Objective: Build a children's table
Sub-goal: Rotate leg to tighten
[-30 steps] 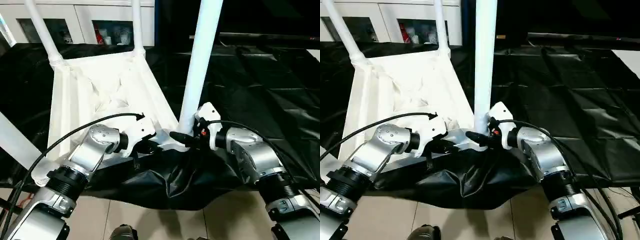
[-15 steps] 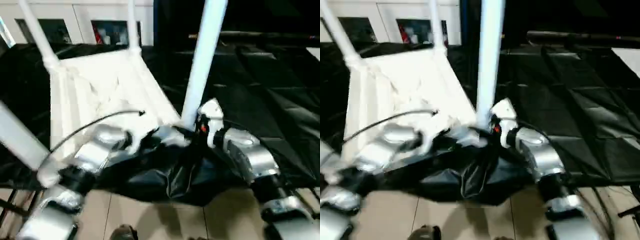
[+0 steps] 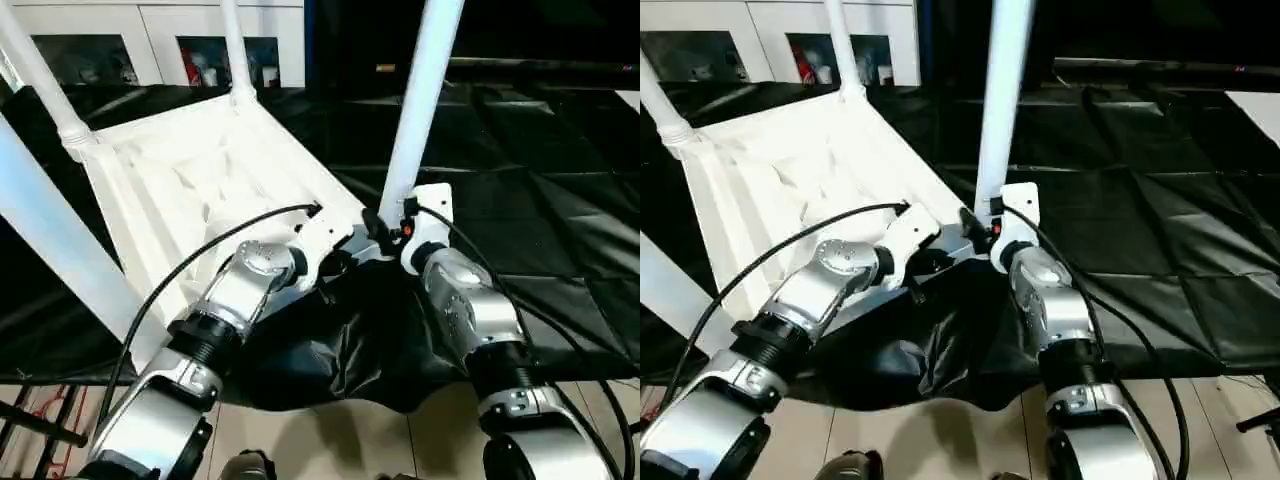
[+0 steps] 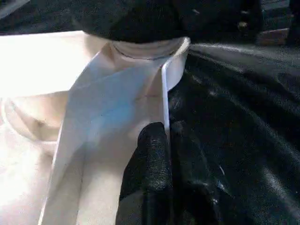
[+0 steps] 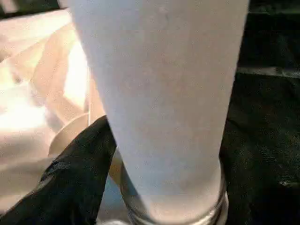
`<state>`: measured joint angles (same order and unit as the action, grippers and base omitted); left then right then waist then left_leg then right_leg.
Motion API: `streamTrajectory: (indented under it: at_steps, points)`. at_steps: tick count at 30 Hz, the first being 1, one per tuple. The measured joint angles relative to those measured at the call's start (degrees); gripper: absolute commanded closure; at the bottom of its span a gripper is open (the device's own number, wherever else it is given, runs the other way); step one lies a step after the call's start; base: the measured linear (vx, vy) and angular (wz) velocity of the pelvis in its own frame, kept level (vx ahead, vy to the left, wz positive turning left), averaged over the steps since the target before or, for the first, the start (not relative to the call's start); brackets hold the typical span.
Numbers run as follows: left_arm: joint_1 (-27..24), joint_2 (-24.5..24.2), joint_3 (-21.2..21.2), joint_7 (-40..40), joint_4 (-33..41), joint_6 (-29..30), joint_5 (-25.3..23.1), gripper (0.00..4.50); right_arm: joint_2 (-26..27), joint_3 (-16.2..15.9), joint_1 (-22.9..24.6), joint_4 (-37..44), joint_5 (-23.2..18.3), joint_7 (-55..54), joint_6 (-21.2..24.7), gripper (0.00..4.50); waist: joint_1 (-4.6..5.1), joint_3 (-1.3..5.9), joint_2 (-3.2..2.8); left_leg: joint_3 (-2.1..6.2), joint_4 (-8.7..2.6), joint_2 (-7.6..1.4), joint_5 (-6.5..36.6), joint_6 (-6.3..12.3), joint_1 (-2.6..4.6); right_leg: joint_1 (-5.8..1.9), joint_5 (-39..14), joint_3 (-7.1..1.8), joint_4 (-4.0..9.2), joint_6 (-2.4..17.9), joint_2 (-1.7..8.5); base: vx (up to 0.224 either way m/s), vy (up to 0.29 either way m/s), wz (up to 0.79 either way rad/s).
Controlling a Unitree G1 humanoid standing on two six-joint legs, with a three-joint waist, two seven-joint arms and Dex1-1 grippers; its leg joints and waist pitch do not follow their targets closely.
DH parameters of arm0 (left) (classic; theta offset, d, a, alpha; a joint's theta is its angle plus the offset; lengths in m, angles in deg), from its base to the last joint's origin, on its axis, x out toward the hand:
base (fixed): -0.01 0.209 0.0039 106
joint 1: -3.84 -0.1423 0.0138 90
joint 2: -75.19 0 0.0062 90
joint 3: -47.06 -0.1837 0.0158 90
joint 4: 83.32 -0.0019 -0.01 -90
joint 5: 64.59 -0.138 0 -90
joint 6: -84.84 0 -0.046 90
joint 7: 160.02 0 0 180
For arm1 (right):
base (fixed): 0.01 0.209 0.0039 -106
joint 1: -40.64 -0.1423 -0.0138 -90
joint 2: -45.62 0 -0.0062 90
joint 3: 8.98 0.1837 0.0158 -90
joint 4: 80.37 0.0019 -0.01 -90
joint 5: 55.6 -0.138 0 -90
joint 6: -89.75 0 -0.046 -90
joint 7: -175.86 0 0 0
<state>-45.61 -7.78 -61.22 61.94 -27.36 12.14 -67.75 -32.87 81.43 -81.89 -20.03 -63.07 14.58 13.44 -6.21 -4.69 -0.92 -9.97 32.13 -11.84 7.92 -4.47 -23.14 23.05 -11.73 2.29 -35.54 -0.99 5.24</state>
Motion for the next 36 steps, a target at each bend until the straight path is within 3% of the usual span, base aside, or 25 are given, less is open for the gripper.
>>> streamTrajectory:
  at_steps: [9, 16, 22, 29, 33, 36]
  points:
    - [-4.59, -6.72, -0.38, 11.37, 5.94, -4.49, 1.46, 4.50, -12.77, -8.17, 4.84, 10.76, 0.11, 21.16, 3.54, 0.84, -0.06, -0.02, -0.05, -0.06, -0.23, -0.03, -0.01, 0.02, -0.04, -0.01, 0.04, 0.01, 0.35, -0.07, -0.05, 0.000, 0.000, 0.00]
    - [-8.54, -11.72, -1.17, 21.33, 11.58, -5.81, 3.80, 4.50, -19.52, -12.31, 6.24, 16.43, -1.41, 34.31, 5.71, 0.84, -0.22, -0.04, -0.01, -0.19, -0.12, -0.02, -0.08, 0.14, -0.06, -0.04, 0.04, -0.05, 0.41, -0.07, 0.00, 0.000, 0.000, 0.00]
    - [-9.25, -13.33, -0.94, 24.13, 12.54, -5.79, 4.65, 4.50, -20.27, -12.85, 6.27, 16.55, -2.02, 37.66, 6.67, 1.49, -0.24, -0.08, 0.06, -0.21, -0.10, -0.03, -0.08, 0.14, -0.06, -0.03, 0.05, -0.04, 0.35, -0.06, 0.01, 0.000, 0.000, 0.00]
    - [-9.28, -13.54, -0.73, 24.52, 12.68, -5.34, 4.72, 4.50, -20.16, -13.09, 6.16, 16.56, -2.02, 37.83, 7.09, 1.78, -0.18, -0.13, 0.23, -0.26, -0.03, -0.05, -0.09, 0.17, -0.06, -0.02, 0.04, -0.04, 0.30, -0.06, 0.00, 0.000, 0.000, 0.00]
    - [-9.04, -12.90, -0.27, 22.54, 12.20, -4.58, 4.33, 4.50, -17.39, -11.73, 6.14, 15.34, -1.74, 34.73, 7.36, 1.80, 0.22, -0.18, 0.33, -0.33, 0.04, -0.05, -0.10, 0.17, -0.02, -0.02, 0.06, -0.07, 0.20, -0.03, 0.00, 0.000, 0.000, 0.00]
    - [-6.57, -9.75, 1.17, 16.76, 8.61, -2.28, 3.26, 4.50, -11.21, -8.55, 4.66, 10.59, -0.79, 23.97, 6.78, 1.81, 1.19, -0.21, 0.35, -0.28, 0.06, -0.05, -0.10, 0.16, 0.02, 0.01, 0.22, -0.10, 0.17, 0.01, 0.03, 0.000, 0.000, 0.00]
